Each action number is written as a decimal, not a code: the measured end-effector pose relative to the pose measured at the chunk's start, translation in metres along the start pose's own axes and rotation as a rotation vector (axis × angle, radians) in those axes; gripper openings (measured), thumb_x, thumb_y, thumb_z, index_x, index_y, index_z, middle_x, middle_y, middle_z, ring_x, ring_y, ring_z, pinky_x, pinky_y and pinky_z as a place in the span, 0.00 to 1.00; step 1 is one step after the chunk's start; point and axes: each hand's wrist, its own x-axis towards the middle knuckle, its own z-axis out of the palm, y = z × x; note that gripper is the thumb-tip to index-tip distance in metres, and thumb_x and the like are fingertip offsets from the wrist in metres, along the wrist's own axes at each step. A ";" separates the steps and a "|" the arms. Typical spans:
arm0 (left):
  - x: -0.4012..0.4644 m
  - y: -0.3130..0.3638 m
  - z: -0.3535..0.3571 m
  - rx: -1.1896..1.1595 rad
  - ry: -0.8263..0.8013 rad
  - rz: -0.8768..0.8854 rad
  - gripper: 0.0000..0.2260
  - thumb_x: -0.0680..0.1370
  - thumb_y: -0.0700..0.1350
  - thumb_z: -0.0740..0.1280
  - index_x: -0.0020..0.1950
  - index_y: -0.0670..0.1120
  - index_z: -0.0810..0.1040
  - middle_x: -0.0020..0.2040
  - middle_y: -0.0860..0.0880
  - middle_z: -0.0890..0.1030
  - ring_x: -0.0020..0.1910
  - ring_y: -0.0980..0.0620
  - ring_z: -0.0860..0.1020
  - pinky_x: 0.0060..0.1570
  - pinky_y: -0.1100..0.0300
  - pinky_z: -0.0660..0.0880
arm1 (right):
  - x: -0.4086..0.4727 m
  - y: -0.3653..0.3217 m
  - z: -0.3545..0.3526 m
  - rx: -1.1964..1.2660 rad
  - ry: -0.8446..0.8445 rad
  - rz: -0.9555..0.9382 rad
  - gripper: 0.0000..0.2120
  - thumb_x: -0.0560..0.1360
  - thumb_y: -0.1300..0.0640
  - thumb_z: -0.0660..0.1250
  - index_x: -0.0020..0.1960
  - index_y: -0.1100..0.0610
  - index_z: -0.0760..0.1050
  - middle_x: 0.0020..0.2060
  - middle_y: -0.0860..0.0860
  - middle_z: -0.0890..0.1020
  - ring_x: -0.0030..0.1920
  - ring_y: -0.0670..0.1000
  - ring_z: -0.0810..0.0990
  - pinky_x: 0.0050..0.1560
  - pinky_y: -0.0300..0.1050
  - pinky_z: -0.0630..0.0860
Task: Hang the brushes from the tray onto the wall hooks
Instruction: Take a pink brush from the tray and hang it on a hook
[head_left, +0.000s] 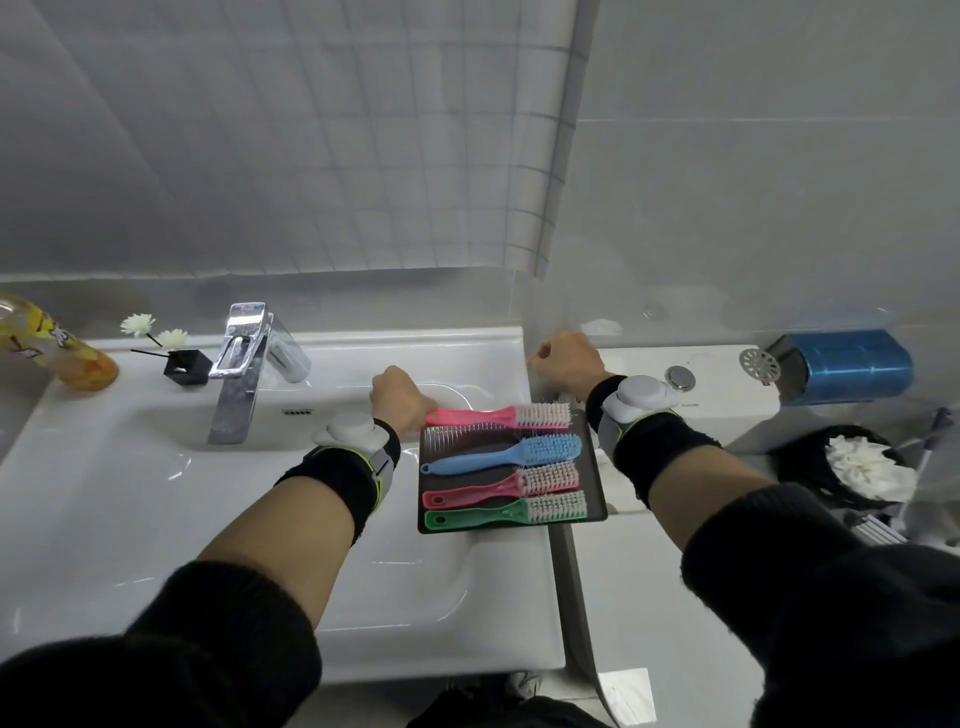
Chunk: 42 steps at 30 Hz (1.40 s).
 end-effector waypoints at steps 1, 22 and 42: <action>-0.002 0.001 -0.003 -0.020 0.013 0.011 0.09 0.68 0.39 0.71 0.44 0.34 0.84 0.40 0.39 0.86 0.43 0.42 0.85 0.48 0.52 0.83 | -0.002 -0.001 -0.002 0.002 0.004 -0.007 0.11 0.74 0.55 0.67 0.45 0.61 0.84 0.45 0.57 0.86 0.48 0.59 0.83 0.53 0.52 0.81; -0.051 0.079 -0.040 0.099 0.085 0.449 0.04 0.71 0.38 0.75 0.43 0.39 0.87 0.41 0.42 0.86 0.42 0.47 0.82 0.45 0.58 0.78 | -0.043 -0.030 -0.052 -0.152 -0.218 -0.156 0.14 0.73 0.57 0.75 0.58 0.58 0.83 0.57 0.52 0.85 0.59 0.53 0.82 0.68 0.52 0.73; -0.167 0.214 -0.026 0.159 0.202 0.866 0.06 0.74 0.35 0.70 0.45 0.37 0.87 0.42 0.41 0.87 0.42 0.45 0.82 0.51 0.56 0.78 | -0.090 0.070 -0.164 -0.082 -0.026 -0.198 0.06 0.69 0.58 0.72 0.44 0.52 0.85 0.42 0.51 0.86 0.54 0.54 0.83 0.64 0.53 0.72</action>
